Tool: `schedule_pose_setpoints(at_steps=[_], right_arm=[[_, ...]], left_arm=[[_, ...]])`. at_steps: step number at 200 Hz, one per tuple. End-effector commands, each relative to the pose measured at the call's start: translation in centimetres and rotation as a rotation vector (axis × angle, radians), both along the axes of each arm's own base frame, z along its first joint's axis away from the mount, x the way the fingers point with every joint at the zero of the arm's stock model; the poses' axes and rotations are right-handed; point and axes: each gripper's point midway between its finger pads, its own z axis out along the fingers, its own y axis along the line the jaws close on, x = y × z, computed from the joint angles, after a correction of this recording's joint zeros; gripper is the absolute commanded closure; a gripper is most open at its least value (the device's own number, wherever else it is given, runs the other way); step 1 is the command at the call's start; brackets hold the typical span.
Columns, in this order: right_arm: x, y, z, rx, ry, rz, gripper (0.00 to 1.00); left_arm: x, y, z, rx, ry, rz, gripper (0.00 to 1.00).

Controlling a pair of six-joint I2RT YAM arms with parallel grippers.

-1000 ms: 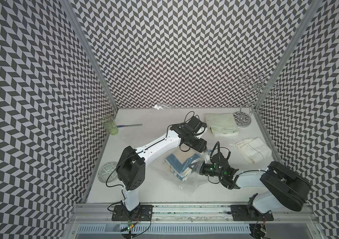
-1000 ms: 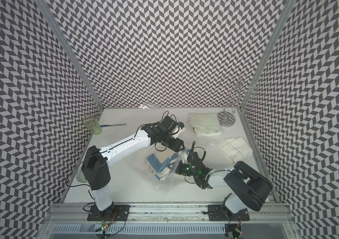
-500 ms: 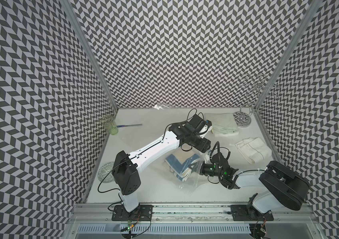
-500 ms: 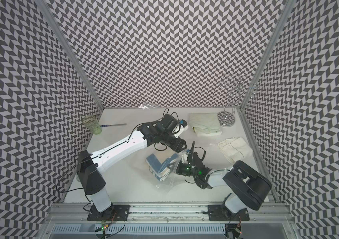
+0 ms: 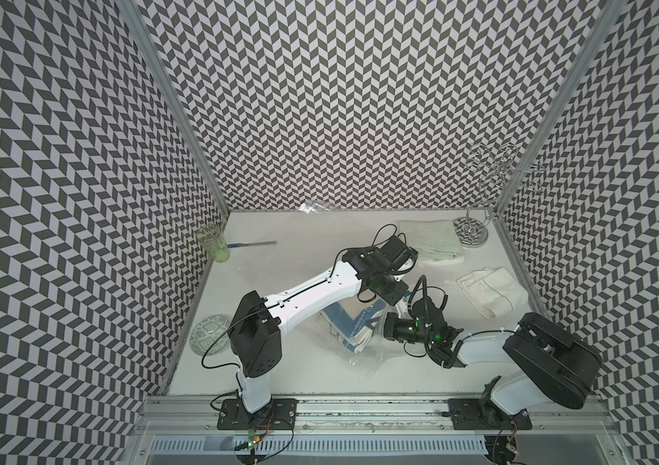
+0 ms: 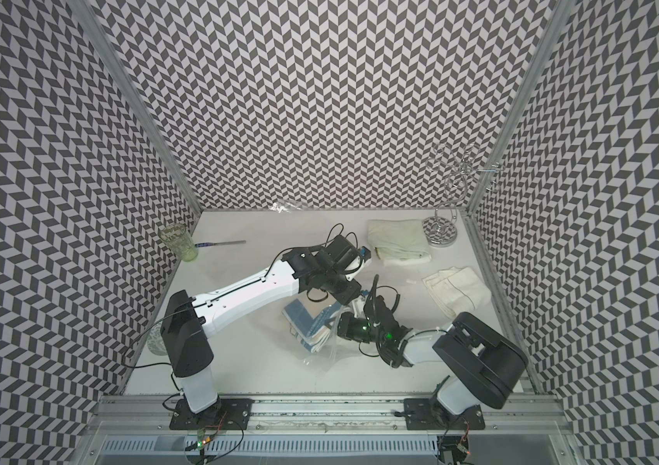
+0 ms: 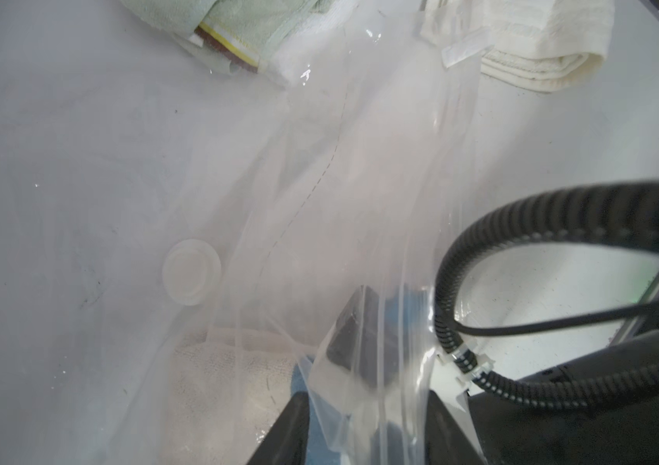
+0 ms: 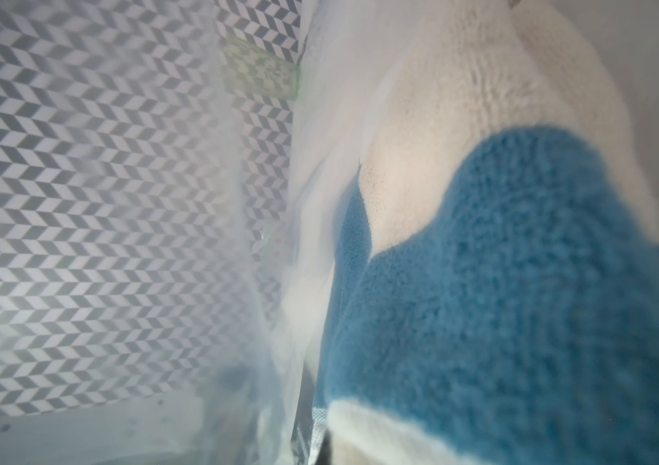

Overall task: Place the folded towel into the vacuum bag
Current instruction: Place the towel in the vacuum bag.

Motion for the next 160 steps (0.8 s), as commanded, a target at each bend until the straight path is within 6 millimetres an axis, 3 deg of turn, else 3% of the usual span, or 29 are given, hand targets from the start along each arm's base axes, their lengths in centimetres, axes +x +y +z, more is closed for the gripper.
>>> schedule_pose_setpoints(at_steps=[1,28,77,103,160], right_arm=[[0.4,0.5,1.5,0.051,-0.056,0.004,1.00],[0.5,0.8,1.4,0.050,-0.055,0.012,1.00],[0.8,0.9,2.2,0.036,-0.116,0.028,1.00],[1.2,1.1,2.3,0.060,-0.114,0.020,1.00],[2.0,4.0,3.3,0.105,-0.123,0.107,1.00]], left_arm=[[0.1,0.4,0.4,0.054,-0.033,-0.030,0.68],[-0.1,-0.1,1.9,0.009,-0.045,-0.063,1.00],[-0.7,-0.8,6.7,-0.150,-0.097,-0.063,1.00],[-0.7,-0.6,8.3,-0.216,-0.126,-0.043,1.00],[-1.1,-2.5,10.9,-0.345,-0.131,-0.086,1.00]])
